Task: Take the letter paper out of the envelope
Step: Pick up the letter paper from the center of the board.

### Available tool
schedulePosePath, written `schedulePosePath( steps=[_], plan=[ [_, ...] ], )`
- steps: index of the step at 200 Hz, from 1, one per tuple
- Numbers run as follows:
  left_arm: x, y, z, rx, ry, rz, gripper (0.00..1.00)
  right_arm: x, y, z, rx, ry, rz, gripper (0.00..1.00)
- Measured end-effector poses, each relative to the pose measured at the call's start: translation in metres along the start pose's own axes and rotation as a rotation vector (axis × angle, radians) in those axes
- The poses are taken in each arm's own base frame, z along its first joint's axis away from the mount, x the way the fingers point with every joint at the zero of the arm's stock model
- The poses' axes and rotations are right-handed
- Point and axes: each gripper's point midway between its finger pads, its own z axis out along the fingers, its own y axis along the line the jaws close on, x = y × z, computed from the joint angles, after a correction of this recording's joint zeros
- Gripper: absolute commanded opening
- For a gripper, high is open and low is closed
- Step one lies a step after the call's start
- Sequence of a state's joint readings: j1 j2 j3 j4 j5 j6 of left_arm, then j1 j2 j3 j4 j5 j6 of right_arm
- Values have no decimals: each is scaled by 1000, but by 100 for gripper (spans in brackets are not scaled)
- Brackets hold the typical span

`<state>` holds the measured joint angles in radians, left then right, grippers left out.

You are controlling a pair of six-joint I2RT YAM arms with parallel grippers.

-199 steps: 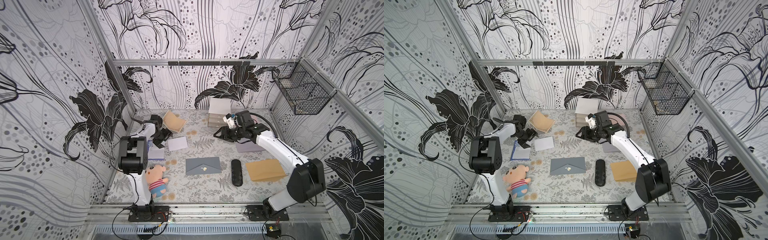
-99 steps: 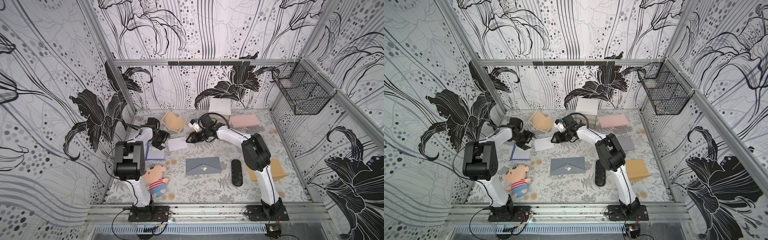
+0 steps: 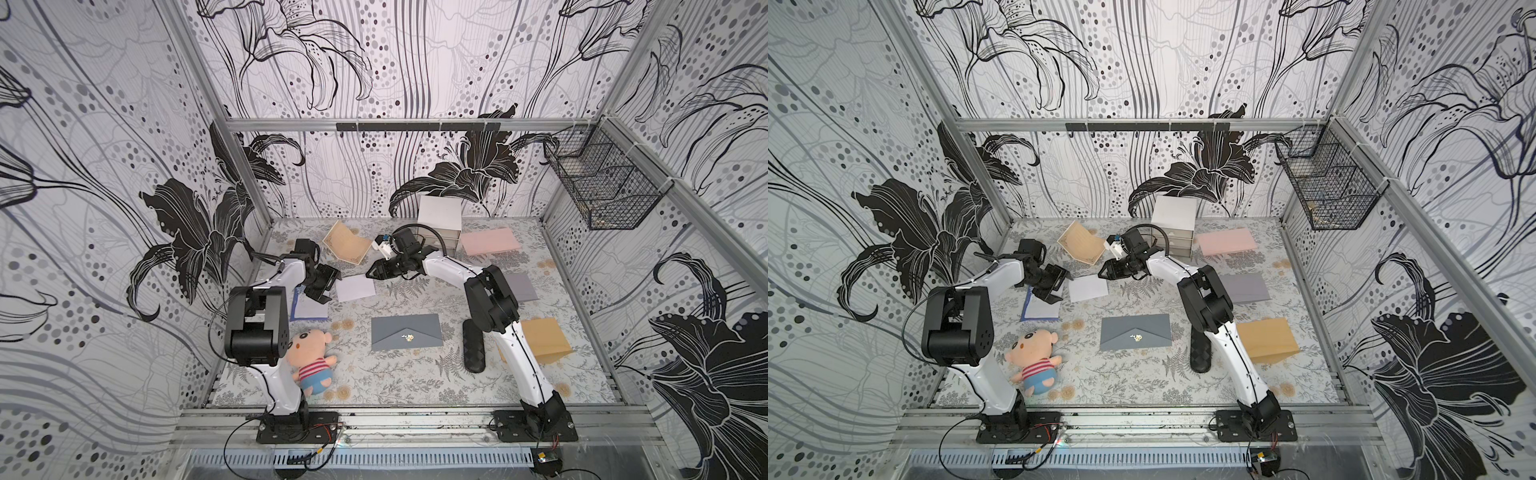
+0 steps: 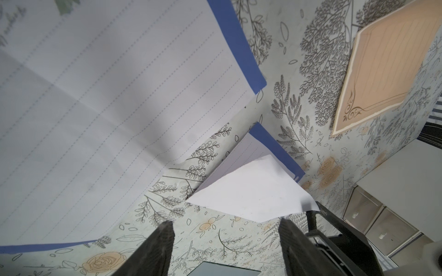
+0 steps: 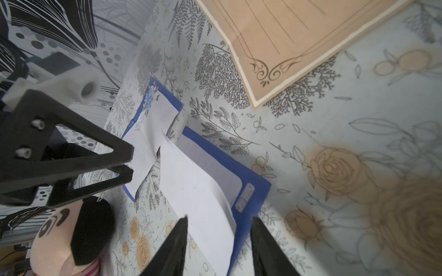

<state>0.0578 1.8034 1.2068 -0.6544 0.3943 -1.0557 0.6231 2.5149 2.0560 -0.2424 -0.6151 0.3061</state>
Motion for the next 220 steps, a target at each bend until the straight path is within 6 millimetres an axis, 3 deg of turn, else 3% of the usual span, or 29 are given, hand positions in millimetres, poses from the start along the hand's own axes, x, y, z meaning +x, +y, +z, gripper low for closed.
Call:
schedulePosePath(
  steps=[27,92,99,109,145,177,220],
  plan=[
    [1,2,0,-9,5,8,72,-6,4,10,-13,2,-4,39],
    [2,4,0,-17,10,27,72,0,11,12,-36,25,36,15],
    [2,4,0,-16,10,28,72,3,9,13,-34,30,41,12],
    [2,4,0,-16,11,29,72,7,6,15,-31,38,50,0],
    [3,-2,-3,-2,17,28,76,35,-2,19,-6,91,75,0],
    [14,-18,-16,40,6,-3,76,42,17,-7,53,63,17,0],
    [58,-65,-48,141,3,-24,78,-9,84,-65,75,-139,-193,0]
  ],
)
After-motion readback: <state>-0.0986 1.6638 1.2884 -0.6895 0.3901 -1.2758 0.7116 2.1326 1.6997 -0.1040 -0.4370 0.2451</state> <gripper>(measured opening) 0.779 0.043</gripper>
